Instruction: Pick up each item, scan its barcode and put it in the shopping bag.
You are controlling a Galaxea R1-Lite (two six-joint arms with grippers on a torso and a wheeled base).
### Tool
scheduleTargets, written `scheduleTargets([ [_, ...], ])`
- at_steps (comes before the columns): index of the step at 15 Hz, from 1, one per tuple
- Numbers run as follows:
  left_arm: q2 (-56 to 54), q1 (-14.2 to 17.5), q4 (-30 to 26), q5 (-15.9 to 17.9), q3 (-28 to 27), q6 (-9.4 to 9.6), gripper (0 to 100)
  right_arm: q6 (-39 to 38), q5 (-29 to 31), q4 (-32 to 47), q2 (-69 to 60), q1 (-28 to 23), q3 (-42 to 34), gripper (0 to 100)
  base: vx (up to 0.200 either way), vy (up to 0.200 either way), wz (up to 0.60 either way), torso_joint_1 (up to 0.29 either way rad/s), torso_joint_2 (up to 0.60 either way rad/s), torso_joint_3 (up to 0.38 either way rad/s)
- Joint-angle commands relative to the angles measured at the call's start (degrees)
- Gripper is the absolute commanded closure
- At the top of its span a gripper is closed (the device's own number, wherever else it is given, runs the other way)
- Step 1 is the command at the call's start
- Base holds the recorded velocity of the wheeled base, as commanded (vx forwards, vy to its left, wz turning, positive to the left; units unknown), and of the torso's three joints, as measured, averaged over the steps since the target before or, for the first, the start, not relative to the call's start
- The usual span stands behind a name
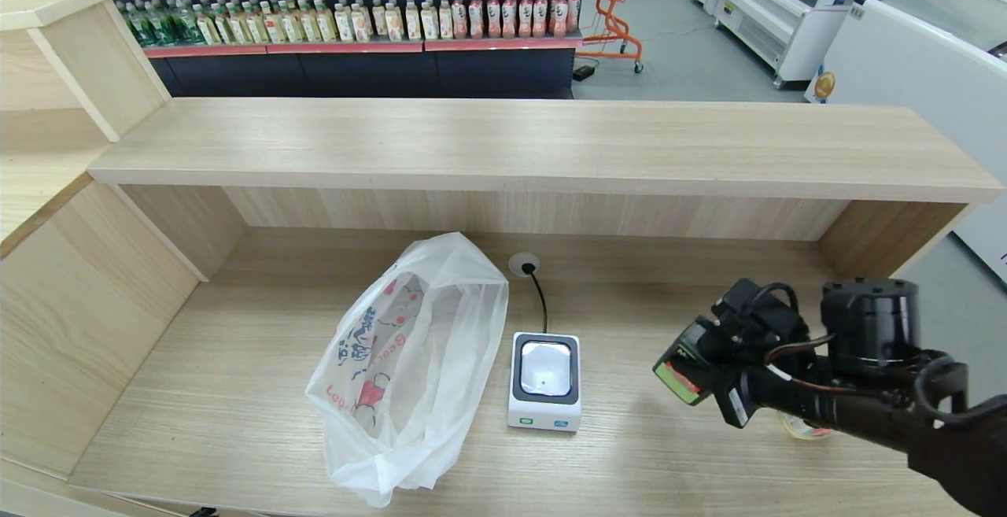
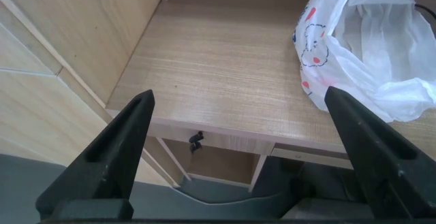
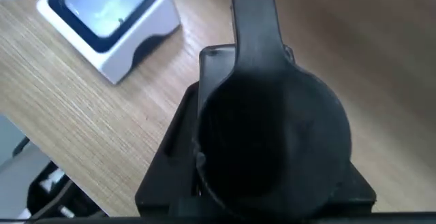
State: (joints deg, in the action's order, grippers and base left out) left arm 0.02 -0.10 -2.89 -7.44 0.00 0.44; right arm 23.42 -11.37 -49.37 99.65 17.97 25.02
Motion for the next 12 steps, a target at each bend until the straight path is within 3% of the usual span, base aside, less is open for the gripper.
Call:
scheduleTargets([
  [1,-0.02,0.01,-0.01,-0.03,0.0,0.0,0,3.65,0.04,0.24,-16.33,0.05,-3.48,100,0.0,0.0,0.0,0.0,0.0,0.0],
  [2,-0.02,0.01,-0.01,-0.03,0.0,0.0,0,8.49,0.12,0.24,-18.26,-0.04,-3.39,100,0.0,0.0,0.0,0.0,0.0,0.0],
  [4,-0.02,0.01,-0.01,-0.03,0.0,0.0,0,26.06,-0.14,-0.02,-22.57,0.14,-3.75,100,0.0,0.0,0.0,0.0,0.0,0.0],
  [5,-0.02,0.01,-0.01,-0.03,0.0,0.0,0,30.81,-1.02,0.07,-23.18,0.05,-3.83,100,0.0,0.0,0.0,0.0,0.0,0.0],
  [6,-0.02,0.01,-0.01,-0.03,0.0,0.0,0,30.81,-1.02,0.07,-23.18,0.05,-3.83,100,0.0,0.0,0.0,0.0,0.0,0.0],
  [7,-0.02,0.01,-0.01,-0.03,0.0,0.0,0,49.97,-11.92,0.15,-23.09,0.14,-3.75,100,0.0,0.0,0.0,0.0,0.0,0.0],
  [9,-0.02,0.01,-0.01,-0.03,0.0,0.0,0,75.99,-23.08,0.42,-22.13,1.02,-3.75,100,0.0,0.0,0.0,0.0,0.0,0.0],
  [10,-0.02,0.01,-0.01,-0.03,0.0,0.0,0,87.32,-28.09,0.42,-20.02,3.83,-3.75,100,0.0,0.0,0.0,0.0,0.0,0.0],
  [11,-0.02,0.1,-0.01,-0.03,0.0,0.0,0,91.81,-30.11,0.5,-18.79,5.85,-3.83,100,0.0,0.0,0.0,0.0,0.0,0.0],
  [12,-0.02,0.01,-0.01,-0.03,0.0,0.0,0,102.7,-33.27,1.03,-14.66,13.14,-3.83,100,0.0,0.0,0.0,0.0,0.0,0.0],
])
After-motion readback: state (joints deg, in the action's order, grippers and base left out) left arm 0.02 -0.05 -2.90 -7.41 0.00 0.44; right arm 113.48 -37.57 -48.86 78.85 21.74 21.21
